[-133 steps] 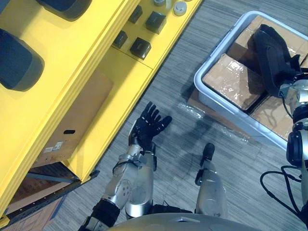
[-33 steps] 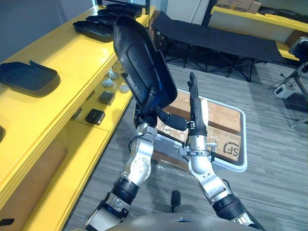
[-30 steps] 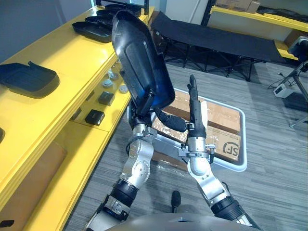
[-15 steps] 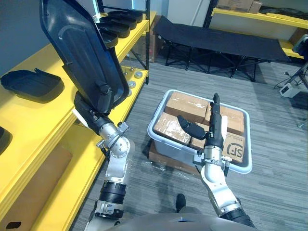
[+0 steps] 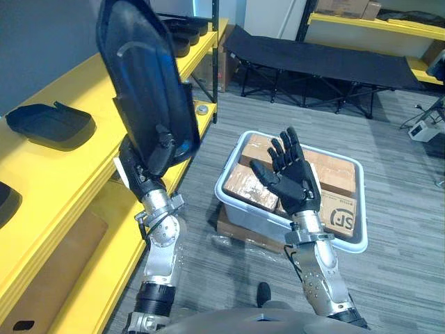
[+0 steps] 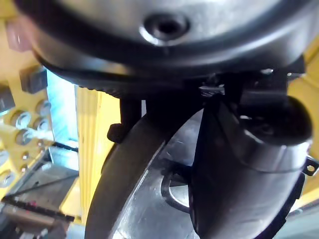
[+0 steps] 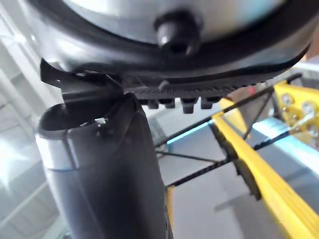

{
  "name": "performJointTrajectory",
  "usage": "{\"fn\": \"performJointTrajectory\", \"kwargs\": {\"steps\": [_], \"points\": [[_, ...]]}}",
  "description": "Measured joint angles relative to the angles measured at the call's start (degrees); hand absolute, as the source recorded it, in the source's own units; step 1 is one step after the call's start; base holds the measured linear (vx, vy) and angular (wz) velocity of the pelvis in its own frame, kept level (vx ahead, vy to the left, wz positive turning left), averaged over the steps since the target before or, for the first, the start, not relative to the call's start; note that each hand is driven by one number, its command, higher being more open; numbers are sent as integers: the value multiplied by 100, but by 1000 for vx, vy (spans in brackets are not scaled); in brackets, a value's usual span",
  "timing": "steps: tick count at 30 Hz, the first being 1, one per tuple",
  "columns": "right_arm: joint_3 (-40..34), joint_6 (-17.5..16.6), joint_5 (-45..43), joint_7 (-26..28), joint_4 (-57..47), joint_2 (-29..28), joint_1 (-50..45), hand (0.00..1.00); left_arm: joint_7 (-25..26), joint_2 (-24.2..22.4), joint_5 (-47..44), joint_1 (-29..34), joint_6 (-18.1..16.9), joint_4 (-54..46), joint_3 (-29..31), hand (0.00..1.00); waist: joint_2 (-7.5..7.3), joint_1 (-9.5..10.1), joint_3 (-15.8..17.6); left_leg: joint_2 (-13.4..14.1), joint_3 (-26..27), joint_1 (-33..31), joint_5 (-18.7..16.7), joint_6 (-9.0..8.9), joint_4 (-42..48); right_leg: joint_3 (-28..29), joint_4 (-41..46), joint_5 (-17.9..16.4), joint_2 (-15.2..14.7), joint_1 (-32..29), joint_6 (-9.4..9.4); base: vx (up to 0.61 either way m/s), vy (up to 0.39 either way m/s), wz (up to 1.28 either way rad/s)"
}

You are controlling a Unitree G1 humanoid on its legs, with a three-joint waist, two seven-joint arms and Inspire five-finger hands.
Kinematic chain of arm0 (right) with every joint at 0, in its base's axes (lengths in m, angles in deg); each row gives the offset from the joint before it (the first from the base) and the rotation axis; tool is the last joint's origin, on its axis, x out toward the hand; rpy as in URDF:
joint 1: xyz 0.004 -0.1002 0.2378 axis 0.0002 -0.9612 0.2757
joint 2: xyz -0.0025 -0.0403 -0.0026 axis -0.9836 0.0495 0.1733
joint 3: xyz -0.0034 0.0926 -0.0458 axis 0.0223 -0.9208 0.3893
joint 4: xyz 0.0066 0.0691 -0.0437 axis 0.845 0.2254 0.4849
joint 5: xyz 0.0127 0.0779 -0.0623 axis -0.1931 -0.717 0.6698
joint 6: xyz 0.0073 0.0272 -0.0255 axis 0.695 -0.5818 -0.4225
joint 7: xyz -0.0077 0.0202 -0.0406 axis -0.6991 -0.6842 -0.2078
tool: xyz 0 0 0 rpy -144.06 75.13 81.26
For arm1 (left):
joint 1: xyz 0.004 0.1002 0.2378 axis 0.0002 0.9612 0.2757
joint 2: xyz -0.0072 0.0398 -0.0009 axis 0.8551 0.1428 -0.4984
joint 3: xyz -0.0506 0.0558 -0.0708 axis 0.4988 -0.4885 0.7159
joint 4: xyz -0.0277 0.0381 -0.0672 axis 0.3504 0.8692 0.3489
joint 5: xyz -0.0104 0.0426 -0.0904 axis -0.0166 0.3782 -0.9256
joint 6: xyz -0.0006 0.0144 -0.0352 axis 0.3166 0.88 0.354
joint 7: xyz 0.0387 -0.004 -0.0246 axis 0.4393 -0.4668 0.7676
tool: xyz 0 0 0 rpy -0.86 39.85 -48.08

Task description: Walk over and take three plastic housings, then place them on the shelf

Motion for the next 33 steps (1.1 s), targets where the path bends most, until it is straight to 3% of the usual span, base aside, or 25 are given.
{"fn": "performJointTrajectory", "kwargs": {"steps": [10,17,24,25,33], "points": [[66,5,163,150,-45,352,314,100,-2104,416,-1175,90,-75,-24,-434,0,24,33,-13,6,-160,-170,-19,7,125,-130,-2,-1,-6,-5,-2,-11,7,7],[159,50,168,151,-45,452,735,100,-2763,605,-1316,138,-74,-23,-626,0,52,76,-30,8,-194,-191,-20,7,181,-159,-2,5,-6,9,1,-2,1,0],[449,260,169,96,-41,473,940,100,-3028,618,-1487,300,-73,98,-700,0,142,182,-86,8,-239,-217,-19,7,186,-203,-2,6,-7,20,2,-7,3,2],[523,282,179,72,-41,469,1012,0,-3050,621,-1507,300,-73,98,-722,0,141,186,-86,8,-258,-229,-18,6,188,-224,-2,6,-8,25,3,-19,7,7],[720,468,397,5,-24,442,1292,0,-3199,674,-1524,300,-73,191,-914,0,126,279,-131,6,-353,-282,21,-5,185,-310,-2,6,-10,28,2,-15,7,6]]}}
